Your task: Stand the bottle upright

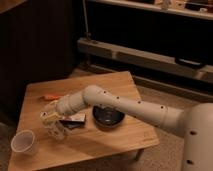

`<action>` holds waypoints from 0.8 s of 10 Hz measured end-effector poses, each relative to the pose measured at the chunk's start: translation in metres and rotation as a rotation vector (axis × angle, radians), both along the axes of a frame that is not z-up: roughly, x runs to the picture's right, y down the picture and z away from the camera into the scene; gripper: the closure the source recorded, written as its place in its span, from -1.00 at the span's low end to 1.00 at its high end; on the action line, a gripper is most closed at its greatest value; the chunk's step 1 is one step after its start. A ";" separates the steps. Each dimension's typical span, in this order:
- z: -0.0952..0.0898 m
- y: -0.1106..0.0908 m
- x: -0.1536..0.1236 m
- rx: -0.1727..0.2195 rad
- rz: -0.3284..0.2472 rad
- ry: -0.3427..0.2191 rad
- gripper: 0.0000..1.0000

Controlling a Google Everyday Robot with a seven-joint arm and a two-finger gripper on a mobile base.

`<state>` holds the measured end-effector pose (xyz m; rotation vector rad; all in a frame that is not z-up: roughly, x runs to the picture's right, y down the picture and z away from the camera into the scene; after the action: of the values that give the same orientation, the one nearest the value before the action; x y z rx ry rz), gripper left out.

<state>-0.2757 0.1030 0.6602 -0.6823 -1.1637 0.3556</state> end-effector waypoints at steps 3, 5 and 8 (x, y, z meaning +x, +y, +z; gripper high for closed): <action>0.000 0.000 0.002 0.005 0.005 -0.002 0.06; -0.002 -0.001 0.005 0.008 0.012 -0.006 0.05; -0.007 -0.004 0.012 0.009 0.011 -0.010 -0.37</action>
<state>-0.2639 0.0986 0.6528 -0.6711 -1.1779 0.3564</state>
